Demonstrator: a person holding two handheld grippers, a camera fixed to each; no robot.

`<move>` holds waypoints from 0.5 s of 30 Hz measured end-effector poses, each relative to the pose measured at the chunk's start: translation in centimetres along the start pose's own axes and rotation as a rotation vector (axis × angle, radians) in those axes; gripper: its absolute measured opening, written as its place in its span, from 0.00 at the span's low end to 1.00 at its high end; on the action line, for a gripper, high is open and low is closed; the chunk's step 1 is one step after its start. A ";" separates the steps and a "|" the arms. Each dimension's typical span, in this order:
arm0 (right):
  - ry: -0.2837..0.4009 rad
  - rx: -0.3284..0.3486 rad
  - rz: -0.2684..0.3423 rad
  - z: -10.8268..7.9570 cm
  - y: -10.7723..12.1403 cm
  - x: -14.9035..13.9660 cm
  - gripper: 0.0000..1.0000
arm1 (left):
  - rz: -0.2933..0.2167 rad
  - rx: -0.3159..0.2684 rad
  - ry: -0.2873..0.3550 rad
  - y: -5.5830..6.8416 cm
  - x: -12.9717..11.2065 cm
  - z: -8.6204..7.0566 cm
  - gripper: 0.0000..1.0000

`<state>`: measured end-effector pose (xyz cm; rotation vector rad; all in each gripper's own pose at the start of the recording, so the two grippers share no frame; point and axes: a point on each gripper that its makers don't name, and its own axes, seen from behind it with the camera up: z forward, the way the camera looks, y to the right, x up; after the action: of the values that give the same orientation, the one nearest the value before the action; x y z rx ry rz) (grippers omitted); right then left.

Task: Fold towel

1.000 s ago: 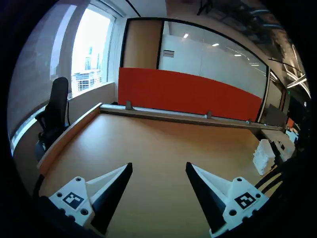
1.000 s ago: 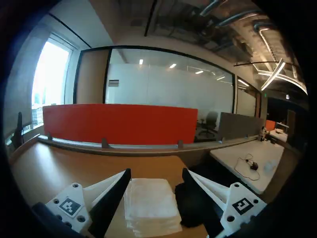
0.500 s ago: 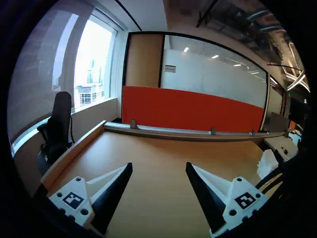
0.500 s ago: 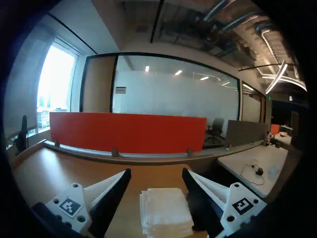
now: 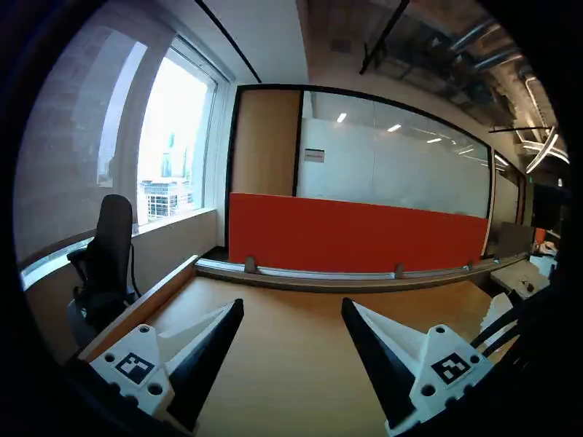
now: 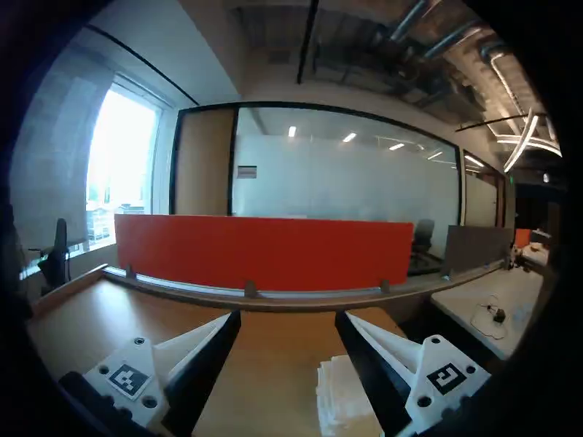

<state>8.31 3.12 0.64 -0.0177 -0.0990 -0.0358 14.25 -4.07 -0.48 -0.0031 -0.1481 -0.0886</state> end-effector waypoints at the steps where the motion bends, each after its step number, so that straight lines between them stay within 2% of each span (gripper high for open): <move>1: 0.000 0.004 0.003 0.1 -0.6 0.1 1.00 | -0.001 -0.002 0.008 -0.1 0.3 0.2 1.00; 8: -0.003 0.022 0.023 0.6 -3.6 0.8 1.00 | 0.001 -0.014 0.051 -0.5 1.7 1.1 1.00; 15: 0.001 0.030 0.034 1.1 -4.9 0.9 1.00 | 0.019 -0.025 0.086 -0.3 2.3 1.6 1.00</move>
<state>8.92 -1.78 1.90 0.0102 -0.0987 -0.0005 16.20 -4.59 1.45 -0.0259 -0.0614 -0.0716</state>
